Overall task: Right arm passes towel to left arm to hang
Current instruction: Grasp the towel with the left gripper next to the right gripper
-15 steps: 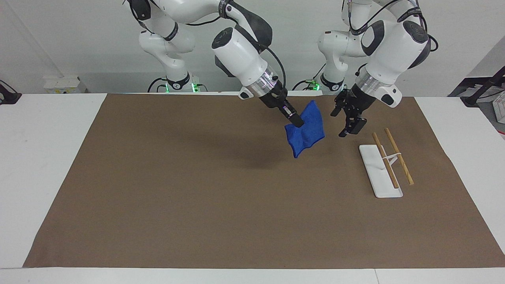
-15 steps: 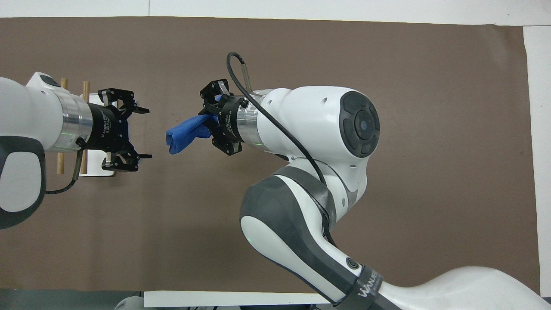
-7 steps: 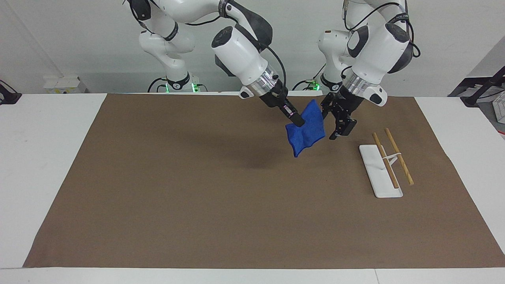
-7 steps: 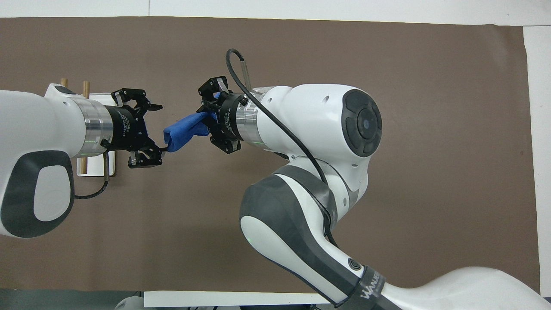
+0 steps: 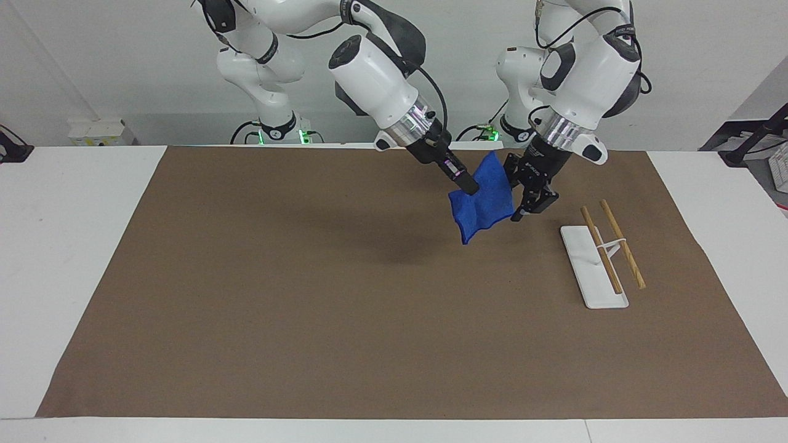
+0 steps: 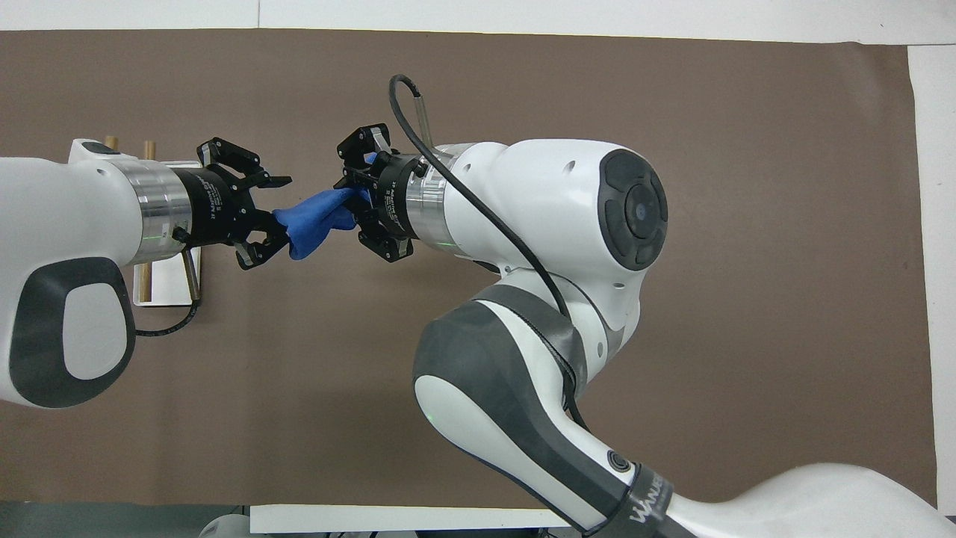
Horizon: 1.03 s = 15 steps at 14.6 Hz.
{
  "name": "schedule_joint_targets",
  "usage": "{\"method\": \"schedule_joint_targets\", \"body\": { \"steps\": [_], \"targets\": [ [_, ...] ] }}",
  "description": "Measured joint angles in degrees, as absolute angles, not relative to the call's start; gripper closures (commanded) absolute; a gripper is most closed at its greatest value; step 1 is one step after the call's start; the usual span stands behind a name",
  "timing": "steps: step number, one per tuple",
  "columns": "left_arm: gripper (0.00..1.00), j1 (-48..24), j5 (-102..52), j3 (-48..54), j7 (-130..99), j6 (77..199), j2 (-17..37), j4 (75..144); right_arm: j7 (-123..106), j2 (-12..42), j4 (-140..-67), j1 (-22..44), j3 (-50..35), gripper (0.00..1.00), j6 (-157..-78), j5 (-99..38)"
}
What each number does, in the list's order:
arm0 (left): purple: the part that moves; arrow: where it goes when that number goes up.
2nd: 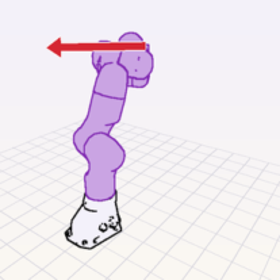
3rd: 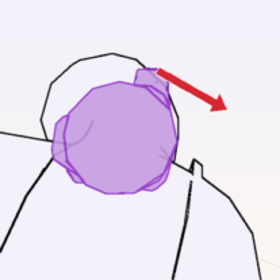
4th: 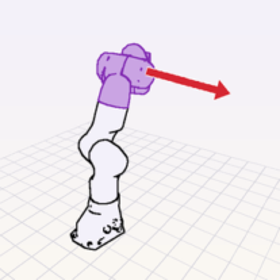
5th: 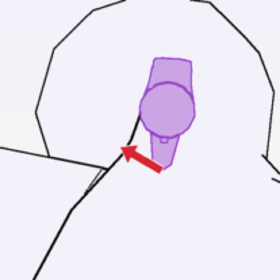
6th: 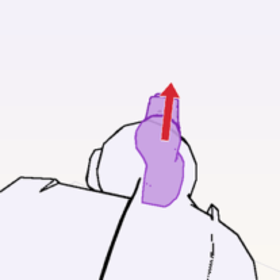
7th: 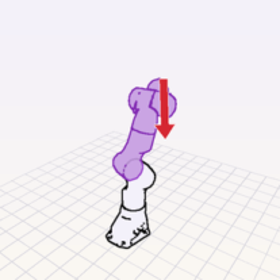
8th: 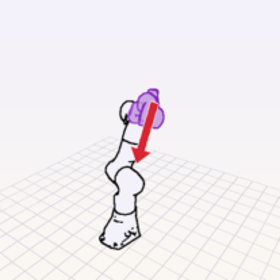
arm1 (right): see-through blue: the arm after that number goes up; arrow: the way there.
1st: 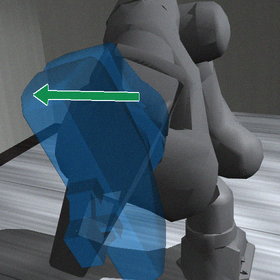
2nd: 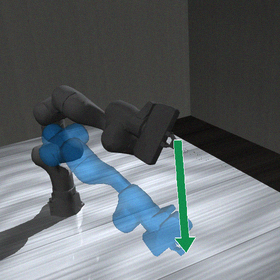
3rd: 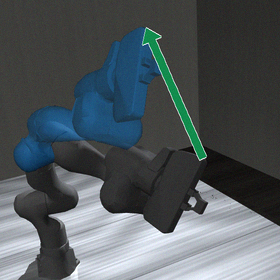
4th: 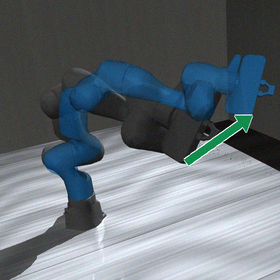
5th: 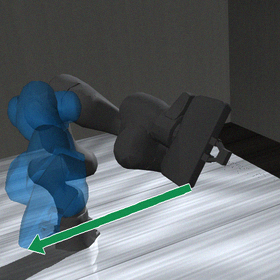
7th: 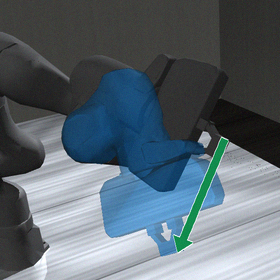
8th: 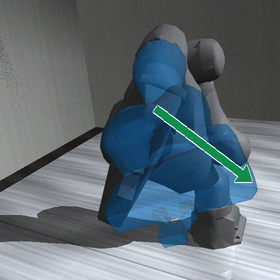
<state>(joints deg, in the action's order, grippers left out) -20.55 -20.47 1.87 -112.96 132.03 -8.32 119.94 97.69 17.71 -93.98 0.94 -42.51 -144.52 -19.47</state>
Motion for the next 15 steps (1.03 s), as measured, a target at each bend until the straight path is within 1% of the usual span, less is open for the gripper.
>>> {"method": "schedule_joint_targets", "body": {
  "steps": [3, 5, 9, 10, 11, 12, 15],
  "targets": [
    [0.96, -20.5, -20.5, 1.7, -113.0, 133.0, -8.1, 120.0, 97.7, 17.8, -93.8, 1.0, -42.5, 1.00, -144.5, -19.5],
    [0.99, -20.4, -20.5, 1.5, -113.0, 133.1, -8.1, 120.0, 97.7, 17.8, -93.8, 1.0, -42.5, 1.00, -144.5, -19.5],
    [0.99, -20.4, -20.5, 1.5, -113.0, 133.1, -8.1, 120.0, 97.7, 17.9, -93.8, 1.0, -42.5, 1.00, -144.5, -19.5],
    [0.99, -20.4, -20.5, 1.5, -113.0, 133.2, -8.1, 120.0, 97.7, 17.9, -93.8, 1.0, -42.5, 0.92, -144.5, -19.5],
    [0.99, -20.4, -20.5, 1.5, -113.0, 133.2, -8.1, 120.0, 97.7, 17.9, -93.8, 1.0, -42.5, 0.52, -144.5, -19.5],
    [0.99, -20.4, -20.5, 1.5, -113.0, 133.2, -8.1, 120.0, 97.7, 17.9, -93.8, 1.0, -42.5, 0.01, -144.5, -19.5],
    [0.99, -20.4, -20.5, 1.5, -112.9, 133.4, -8.1, 120.0, 97.7, 18.0, -93.8, 1.0, -42.5, 0.00, -144.4, -19.4]
  ]
}}
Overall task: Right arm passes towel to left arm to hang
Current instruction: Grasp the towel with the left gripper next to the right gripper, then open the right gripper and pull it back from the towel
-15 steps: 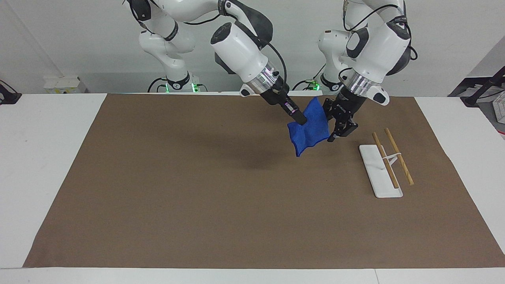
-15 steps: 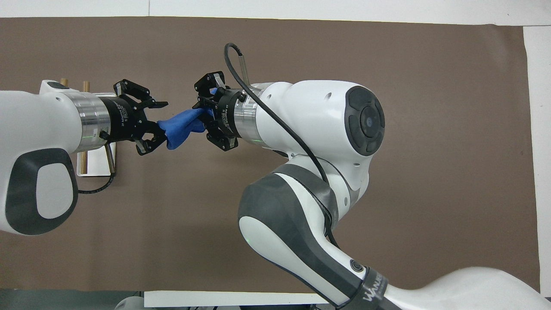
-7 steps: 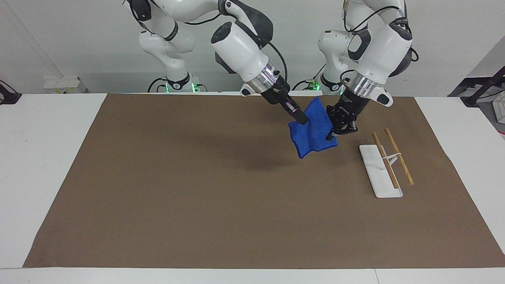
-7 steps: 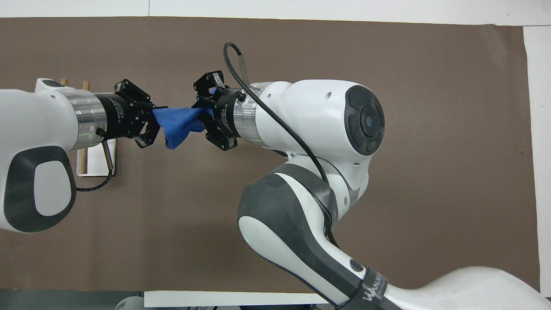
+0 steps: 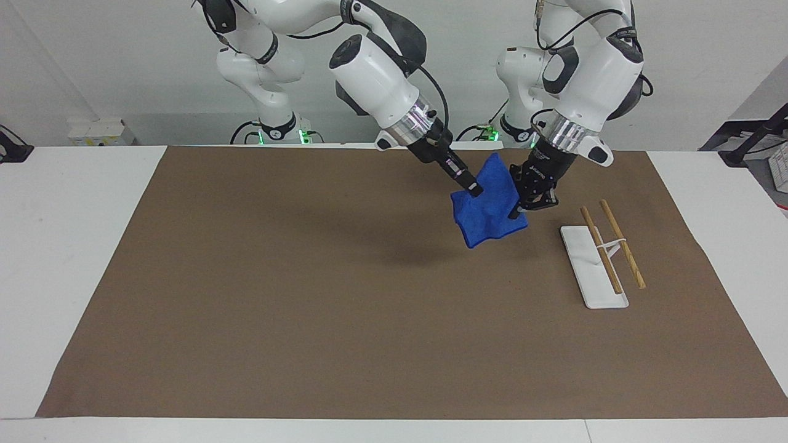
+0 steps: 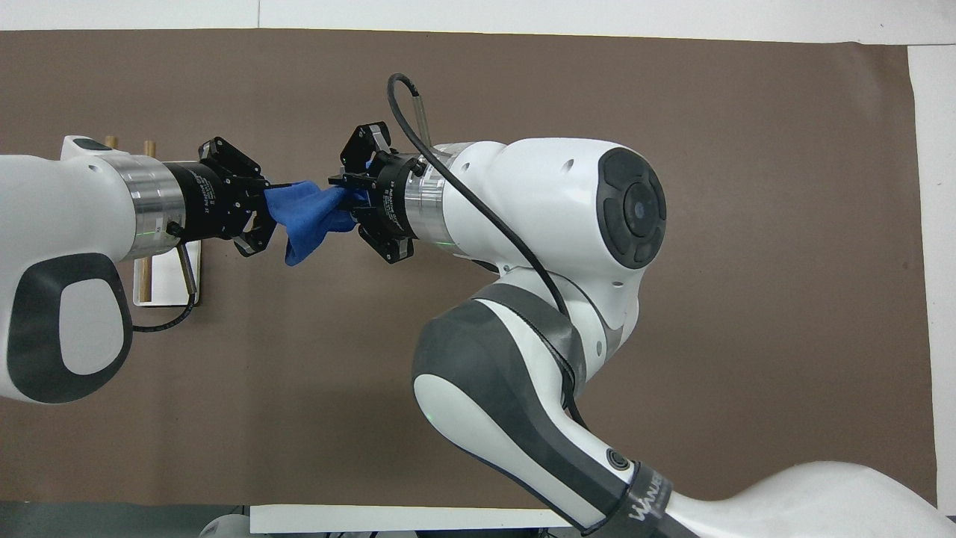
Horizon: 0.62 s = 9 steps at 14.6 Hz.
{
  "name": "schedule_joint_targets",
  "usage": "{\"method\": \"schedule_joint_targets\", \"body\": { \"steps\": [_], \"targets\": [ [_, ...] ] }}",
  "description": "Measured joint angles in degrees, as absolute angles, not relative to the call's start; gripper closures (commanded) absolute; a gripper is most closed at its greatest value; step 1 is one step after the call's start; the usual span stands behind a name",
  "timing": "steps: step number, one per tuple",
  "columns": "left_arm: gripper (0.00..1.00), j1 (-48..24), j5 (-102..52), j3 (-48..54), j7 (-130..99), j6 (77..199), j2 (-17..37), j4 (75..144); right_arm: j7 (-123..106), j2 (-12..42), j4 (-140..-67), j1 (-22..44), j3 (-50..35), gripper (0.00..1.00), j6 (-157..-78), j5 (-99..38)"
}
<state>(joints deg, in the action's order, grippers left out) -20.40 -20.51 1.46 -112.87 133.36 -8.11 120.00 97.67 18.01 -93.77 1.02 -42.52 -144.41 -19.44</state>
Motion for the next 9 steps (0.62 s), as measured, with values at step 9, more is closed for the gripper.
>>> {"method": "schedule_joint_targets", "body": {
  "steps": [9],
  "targets": [
    [0.99, -11.1, -20.5, 1.0, -93.9, 135.1, -7.1, 120.0, 66.7, 15.8, -97.1, 0.9, -35.4, 0.00, -132.4, -4.8]
  ]
}}
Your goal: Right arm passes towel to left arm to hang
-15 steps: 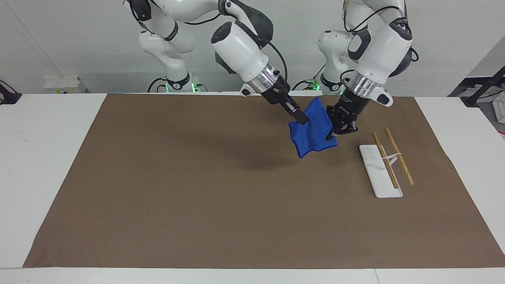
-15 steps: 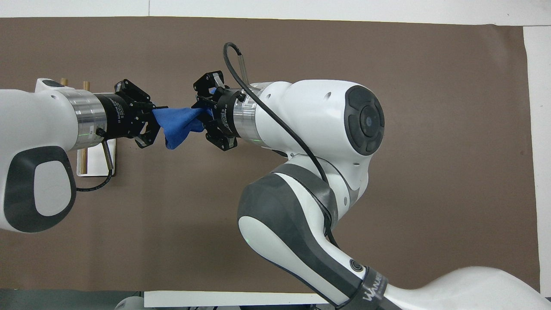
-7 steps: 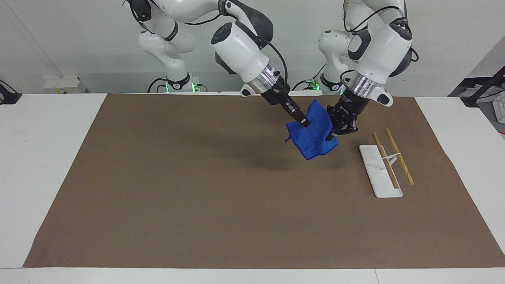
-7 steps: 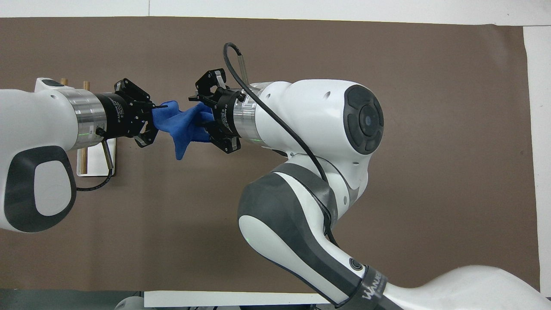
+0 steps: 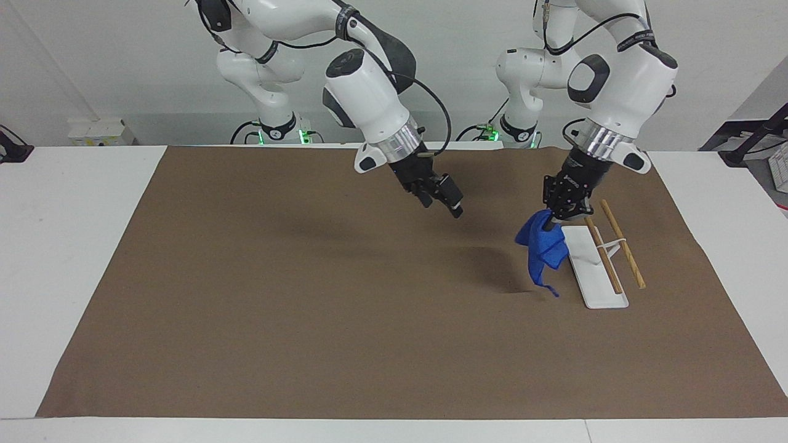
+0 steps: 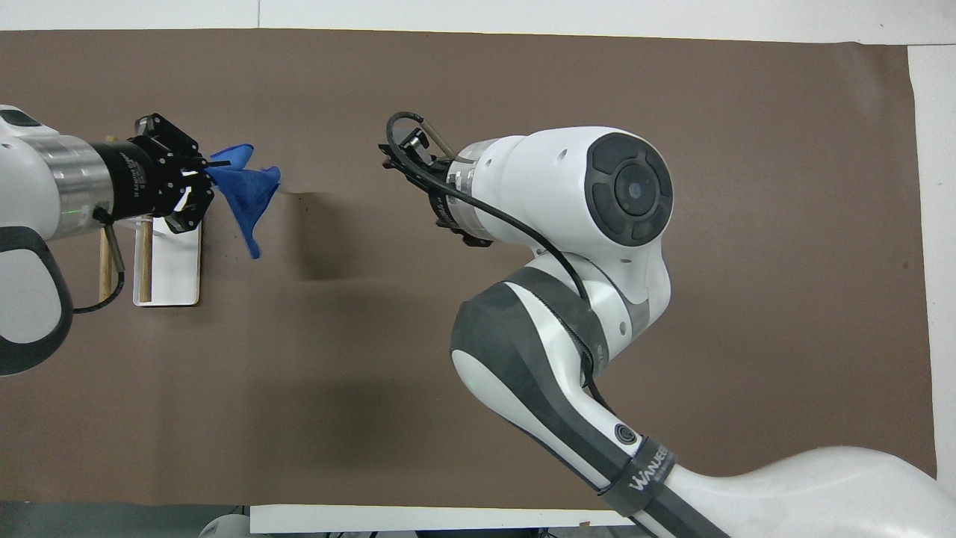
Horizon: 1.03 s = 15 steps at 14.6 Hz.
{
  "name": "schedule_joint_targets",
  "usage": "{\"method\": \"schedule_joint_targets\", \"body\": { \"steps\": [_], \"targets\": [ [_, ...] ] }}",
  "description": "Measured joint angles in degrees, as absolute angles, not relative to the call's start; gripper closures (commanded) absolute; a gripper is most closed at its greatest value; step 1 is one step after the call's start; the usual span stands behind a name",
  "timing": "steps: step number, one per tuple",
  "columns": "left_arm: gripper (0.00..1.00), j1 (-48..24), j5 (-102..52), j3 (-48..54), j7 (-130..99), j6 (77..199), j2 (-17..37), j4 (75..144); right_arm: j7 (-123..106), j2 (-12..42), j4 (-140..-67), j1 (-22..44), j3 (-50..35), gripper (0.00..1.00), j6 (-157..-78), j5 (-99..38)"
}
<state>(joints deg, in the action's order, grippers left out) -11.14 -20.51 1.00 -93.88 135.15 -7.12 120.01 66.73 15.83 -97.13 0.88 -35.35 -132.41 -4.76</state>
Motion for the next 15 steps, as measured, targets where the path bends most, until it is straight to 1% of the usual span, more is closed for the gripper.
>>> {"method": "schedule_joint_targets", "body": {
  "steps": [2, 3, 8, 9, 12, 15],
  "targets": [
    [0.99, -7.4, -20.5, 0.9, -88.9, 135.3, -6.8, 120.0, 54.0, 13.5, -97.4, 0.6, -30.5, 0.00, -121.1, 0.8],
    [0.99, -5.9, -20.5, 0.9, -86.8, 135.4, -6.4, 120.1, 48.1, 12.1, -97.4, 0.3, -27.9, 0.00, -117.0, 2.5],
    [0.99, -1.4, -20.5, 0.9, -76.9, 136.7, -3.9, 120.2, 20.8, 3.7, -97.2, -0.6, -13.3, 0.00, -101.9, 3.8],
    [0.99, -1.0, -20.5, 0.9, -74.6, 137.9, -3.6, 120.2, 17.4, 2.1, -97.1, -0.7, -10.6, 0.00, -99.8, 3.8],
    [0.99, 0.4, -20.5, 0.9, -61.3, 140.6, -3.3, 120.2, 7.5, -1.4, -97.0, -0.7, -3.3, 0.00, -96.8, 3.7],
    [1.00, 2.3, -20.5, 0.8, -49.1, 140.8, -3.2, 120.1, 4.0, -2.0, -94.2, -0.6, -0.9, 0.00, -94.1, 2.9]
  ]
}}
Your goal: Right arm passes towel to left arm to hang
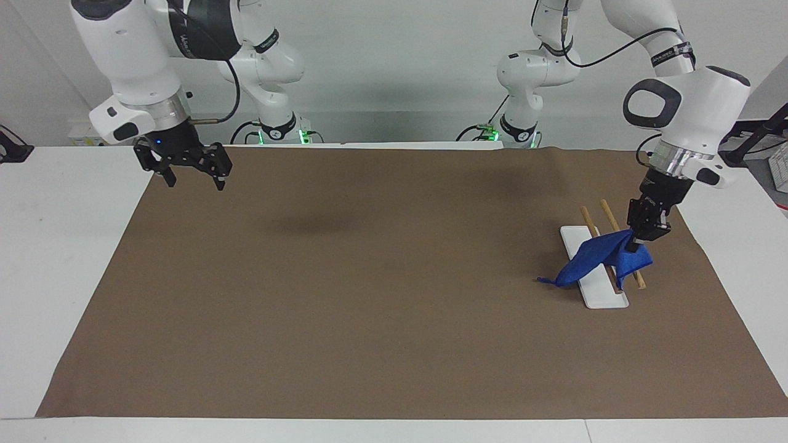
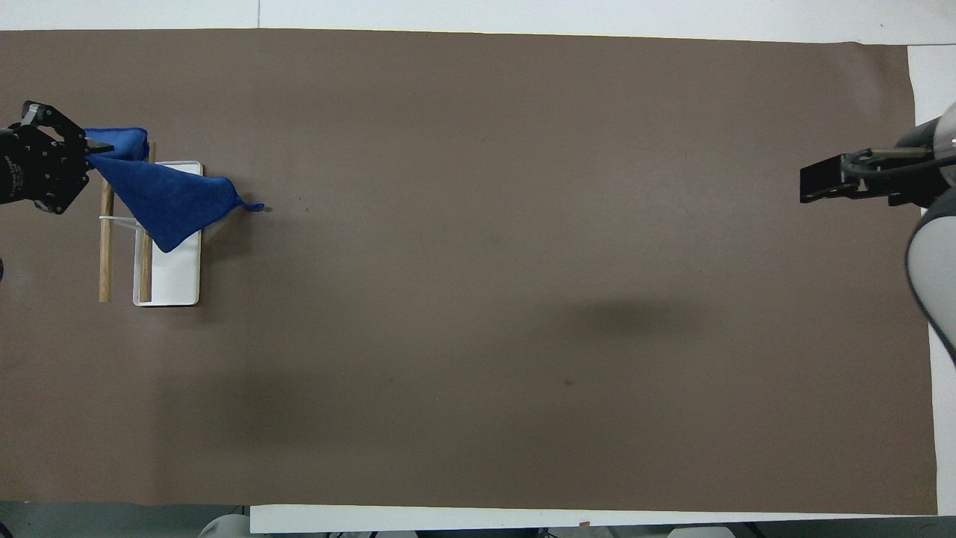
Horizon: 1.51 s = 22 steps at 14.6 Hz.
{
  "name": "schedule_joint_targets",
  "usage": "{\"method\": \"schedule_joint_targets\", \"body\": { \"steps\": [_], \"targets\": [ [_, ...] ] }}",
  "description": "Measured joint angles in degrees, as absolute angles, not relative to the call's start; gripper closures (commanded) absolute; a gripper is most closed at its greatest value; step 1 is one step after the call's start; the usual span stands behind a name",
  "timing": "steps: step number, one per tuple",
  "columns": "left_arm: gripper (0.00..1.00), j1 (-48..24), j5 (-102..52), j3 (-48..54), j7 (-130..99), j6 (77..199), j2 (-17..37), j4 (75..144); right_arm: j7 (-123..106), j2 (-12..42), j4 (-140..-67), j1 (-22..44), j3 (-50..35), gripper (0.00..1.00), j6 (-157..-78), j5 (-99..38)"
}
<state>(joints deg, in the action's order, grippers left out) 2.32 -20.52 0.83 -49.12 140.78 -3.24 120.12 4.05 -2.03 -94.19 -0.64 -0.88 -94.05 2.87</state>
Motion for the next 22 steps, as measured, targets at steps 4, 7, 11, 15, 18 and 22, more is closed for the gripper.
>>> {"method": "schedule_joint_targets", "body": {
  "steps": [4, 7, 11, 15, 18, 22],
  "targets": [
    [1.00, 3.9, -20.5, 0.8, -39.1, 139.4, -2.4, 117.1, 4.0, -2.0, -94.7, -0.5, -0.4, 0.00, -92.1, 2.4],
    [1.00, 6.3, -20.5, 0.7, -35.1, 134.4, -0.7, 112.4, 4.0, -2.0, -96.0, -0.4, -0.3, 0.00, -92.1, 0.7],
    [0.98, 7.1, -20.5, 0.7, -34.2, 133.2, 0.5, 110.2, 4.0, -2.0, -96.0, -0.4, -0.3, 0.00, -92.1, 0.4],
    [0.93, 7.1, -20.5, 0.7, -34.1, 132.0, 0.8, 110.4, 4.0, -2.1, -96.1, -0.4, -0.3, 0.00, -92.1, 0.4],
    [0.93, 7.6, -19.8, 0.5, -34.1, 131.7, 0.7, 112.4, 4.0, -2.2, -96.0, -0.4, -0.3, 0.00, -92.1, 0.4],
    [0.94, 9.6, -17.3, 0.5, -31.5, 130.9, 0.4, 113.1, 4.0, -2.2, -96.1, -0.4, -0.1, 0.00, -92.1, 0.4]
  ]
}}
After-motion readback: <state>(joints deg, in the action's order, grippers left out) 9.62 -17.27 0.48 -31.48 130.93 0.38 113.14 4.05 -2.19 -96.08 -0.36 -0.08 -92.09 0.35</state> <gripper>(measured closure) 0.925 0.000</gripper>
